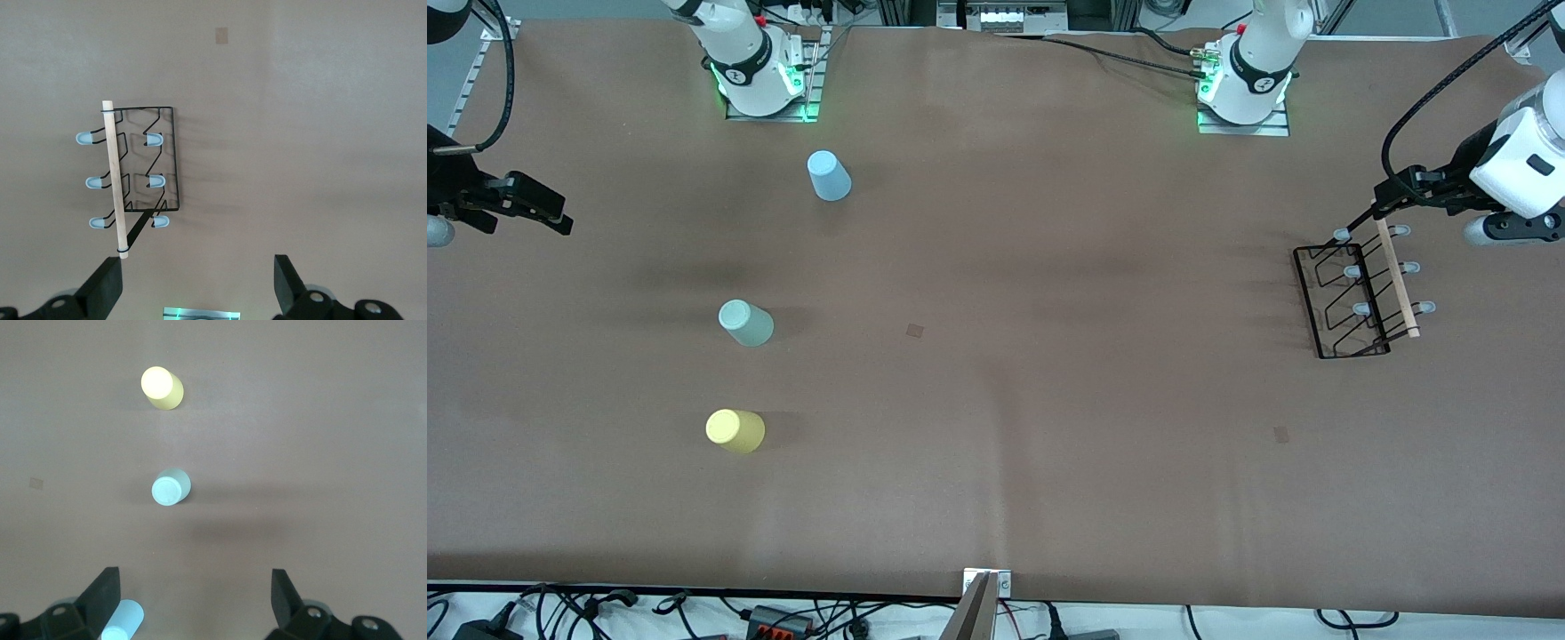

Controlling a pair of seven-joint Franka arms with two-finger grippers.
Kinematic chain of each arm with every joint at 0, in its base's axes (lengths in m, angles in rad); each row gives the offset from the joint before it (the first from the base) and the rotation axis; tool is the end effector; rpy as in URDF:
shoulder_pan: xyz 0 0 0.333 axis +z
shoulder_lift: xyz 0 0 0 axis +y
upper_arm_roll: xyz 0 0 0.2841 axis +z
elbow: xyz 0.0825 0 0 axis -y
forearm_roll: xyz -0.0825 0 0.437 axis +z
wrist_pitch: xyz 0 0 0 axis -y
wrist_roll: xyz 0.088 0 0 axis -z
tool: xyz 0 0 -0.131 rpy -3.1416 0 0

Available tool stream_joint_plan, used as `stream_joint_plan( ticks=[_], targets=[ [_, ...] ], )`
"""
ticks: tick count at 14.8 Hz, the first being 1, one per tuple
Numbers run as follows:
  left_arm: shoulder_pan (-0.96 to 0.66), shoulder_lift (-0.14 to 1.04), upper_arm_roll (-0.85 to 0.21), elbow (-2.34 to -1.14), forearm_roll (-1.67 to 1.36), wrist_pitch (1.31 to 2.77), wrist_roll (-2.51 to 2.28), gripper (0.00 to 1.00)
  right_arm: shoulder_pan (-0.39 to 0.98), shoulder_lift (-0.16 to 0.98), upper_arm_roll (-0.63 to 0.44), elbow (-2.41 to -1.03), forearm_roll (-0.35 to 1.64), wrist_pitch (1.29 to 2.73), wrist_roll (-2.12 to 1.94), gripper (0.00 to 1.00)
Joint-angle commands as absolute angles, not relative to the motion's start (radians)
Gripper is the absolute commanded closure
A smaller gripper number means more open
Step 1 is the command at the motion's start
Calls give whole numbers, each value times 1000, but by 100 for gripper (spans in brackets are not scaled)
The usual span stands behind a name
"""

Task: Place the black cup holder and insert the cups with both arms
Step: 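Lift the black cup holder with the left gripper while the right gripper reaches out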

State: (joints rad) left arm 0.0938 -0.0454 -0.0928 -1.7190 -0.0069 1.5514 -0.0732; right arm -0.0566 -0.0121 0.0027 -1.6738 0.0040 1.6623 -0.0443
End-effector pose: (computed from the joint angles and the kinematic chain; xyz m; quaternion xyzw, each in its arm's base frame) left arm 0.5841 -0.0010 0.5169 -0.9974 -0.0373 0.0612 0.0009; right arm 0.6090 -0.0324 0.5296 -1.0000 0.0050 -0.0004 0.0020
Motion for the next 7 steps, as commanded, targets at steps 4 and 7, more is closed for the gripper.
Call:
stream_joint_plan(
  ticks=[4, 7],
  targets=[
    [97, -71, -92, -1741, -17, 1557, -80, 0, -51, -35, 0, -1692, -2, 1654, -57, 0],
    [97, -61, -83, -1743, -18, 1569, -80, 0, -52, -34, 0, -1687, -2, 1655, -57, 0]
  ],
)
